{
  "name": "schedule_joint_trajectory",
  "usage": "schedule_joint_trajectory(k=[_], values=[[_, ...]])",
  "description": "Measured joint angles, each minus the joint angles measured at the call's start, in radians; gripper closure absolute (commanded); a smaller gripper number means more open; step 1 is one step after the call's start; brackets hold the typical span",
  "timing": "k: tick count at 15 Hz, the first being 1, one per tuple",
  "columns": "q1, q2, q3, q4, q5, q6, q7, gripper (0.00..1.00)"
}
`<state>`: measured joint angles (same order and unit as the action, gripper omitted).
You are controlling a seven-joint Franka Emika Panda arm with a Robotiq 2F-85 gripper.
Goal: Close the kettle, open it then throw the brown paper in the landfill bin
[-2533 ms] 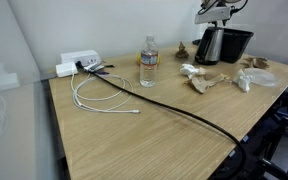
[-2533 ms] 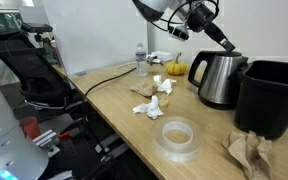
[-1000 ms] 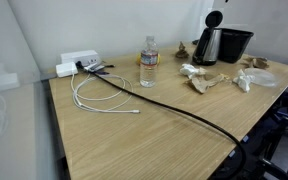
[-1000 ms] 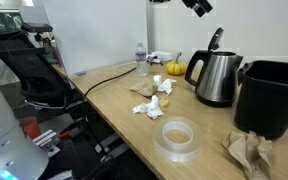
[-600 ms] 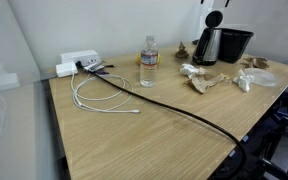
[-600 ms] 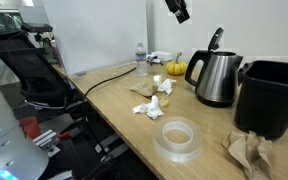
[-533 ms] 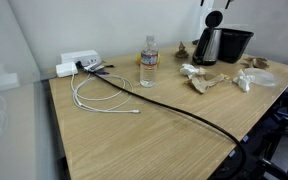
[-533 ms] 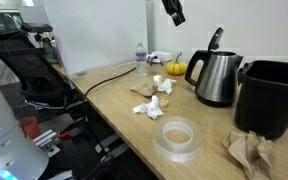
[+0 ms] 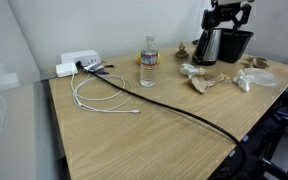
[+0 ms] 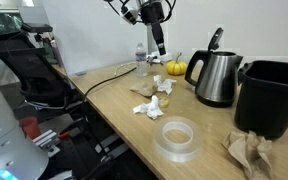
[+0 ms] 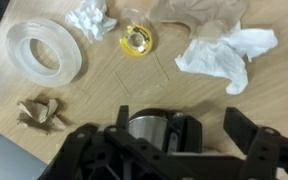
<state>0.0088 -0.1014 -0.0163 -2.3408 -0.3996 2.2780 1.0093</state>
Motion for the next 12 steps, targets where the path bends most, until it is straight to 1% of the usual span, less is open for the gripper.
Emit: schedule_joint_trajectory(k=[1,2,3,4,5,6,7,8,9,10,12], values=[[0.0,0.006,0.0,-0.019,0.007,0.0,-0.047,0.2],[0.0,0.013,0.001,-0.037,0.015,0.002,-0.093,0.22],[0.001,0.021,0.002,-0.052,0.02,0.003,-0.133,0.27],[0.001,0.03,0.004,-0.065,0.029,0.006,-0.17,0.48],[0.002,0.039,0.007,-0.074,0.043,0.01,-0.203,0.51],[0.003,0.049,0.011,-0.08,0.063,0.017,-0.234,0.3],[0.006,0.058,0.014,-0.082,0.09,0.023,-0.266,0.23],[0.011,0.069,0.018,-0.082,0.13,0.027,-0.305,0.1],[0.015,0.077,0.021,-0.082,0.173,0.028,-0.343,0.02],[0.02,0.085,0.026,-0.082,0.22,0.029,-0.383,0.0],[0.028,0.101,0.035,-0.082,0.313,0.028,-0.461,0.0]])
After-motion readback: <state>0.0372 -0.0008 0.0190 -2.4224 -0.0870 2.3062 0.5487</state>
